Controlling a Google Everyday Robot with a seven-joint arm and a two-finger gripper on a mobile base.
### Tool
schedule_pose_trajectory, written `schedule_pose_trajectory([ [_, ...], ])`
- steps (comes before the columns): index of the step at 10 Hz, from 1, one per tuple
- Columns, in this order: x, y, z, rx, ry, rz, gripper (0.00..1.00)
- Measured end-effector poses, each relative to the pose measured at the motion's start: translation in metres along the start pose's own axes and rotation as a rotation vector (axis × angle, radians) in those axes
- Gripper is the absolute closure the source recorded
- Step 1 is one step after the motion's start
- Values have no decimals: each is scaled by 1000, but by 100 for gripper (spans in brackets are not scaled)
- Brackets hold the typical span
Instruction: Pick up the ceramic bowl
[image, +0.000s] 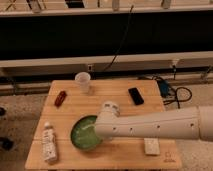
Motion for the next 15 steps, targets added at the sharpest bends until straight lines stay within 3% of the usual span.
schedule_pose_trajectory([
  [15, 26, -14, -30, -8, 74, -60, 100],
])
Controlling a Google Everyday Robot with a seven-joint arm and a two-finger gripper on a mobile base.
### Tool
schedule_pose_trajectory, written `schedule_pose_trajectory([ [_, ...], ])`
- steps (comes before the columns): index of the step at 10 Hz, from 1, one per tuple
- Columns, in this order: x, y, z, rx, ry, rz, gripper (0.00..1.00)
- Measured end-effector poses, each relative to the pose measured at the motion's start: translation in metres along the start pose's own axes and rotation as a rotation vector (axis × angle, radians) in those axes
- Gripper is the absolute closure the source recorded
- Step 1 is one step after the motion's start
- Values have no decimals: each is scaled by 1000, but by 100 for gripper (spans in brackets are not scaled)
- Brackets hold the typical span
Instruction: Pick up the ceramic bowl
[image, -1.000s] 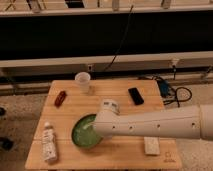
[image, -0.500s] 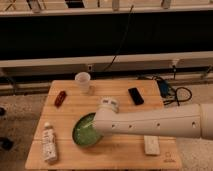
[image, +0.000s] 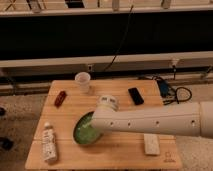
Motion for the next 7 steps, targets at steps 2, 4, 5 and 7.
schedule_pose_trajectory([
  [2, 4, -2, -6, -2, 11, -6, 100],
  [4, 7, -4, -8, -2, 18, -11, 100],
  [5, 10, -4, -10, -2, 23, -13, 100],
  [7, 15, -5, -14, -3, 34, -18, 100],
])
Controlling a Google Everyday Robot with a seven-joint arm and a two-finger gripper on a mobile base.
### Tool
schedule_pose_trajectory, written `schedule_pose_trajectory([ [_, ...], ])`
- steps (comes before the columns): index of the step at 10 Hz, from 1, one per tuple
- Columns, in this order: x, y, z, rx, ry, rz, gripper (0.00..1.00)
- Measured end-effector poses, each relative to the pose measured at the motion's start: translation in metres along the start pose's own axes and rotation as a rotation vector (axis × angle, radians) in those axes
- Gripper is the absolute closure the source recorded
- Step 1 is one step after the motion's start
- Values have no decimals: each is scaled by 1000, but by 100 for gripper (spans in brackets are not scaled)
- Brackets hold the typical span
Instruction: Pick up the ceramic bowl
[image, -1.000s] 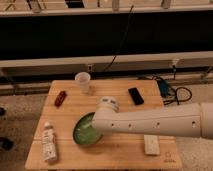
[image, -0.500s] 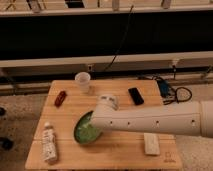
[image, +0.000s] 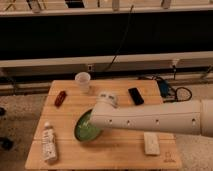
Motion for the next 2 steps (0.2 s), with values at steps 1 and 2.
schedule_pose_trajectory([
  [1, 3, 0, -2, -1, 4, -1, 100],
  [2, 4, 0, -3, -1, 6, -2, 100],
])
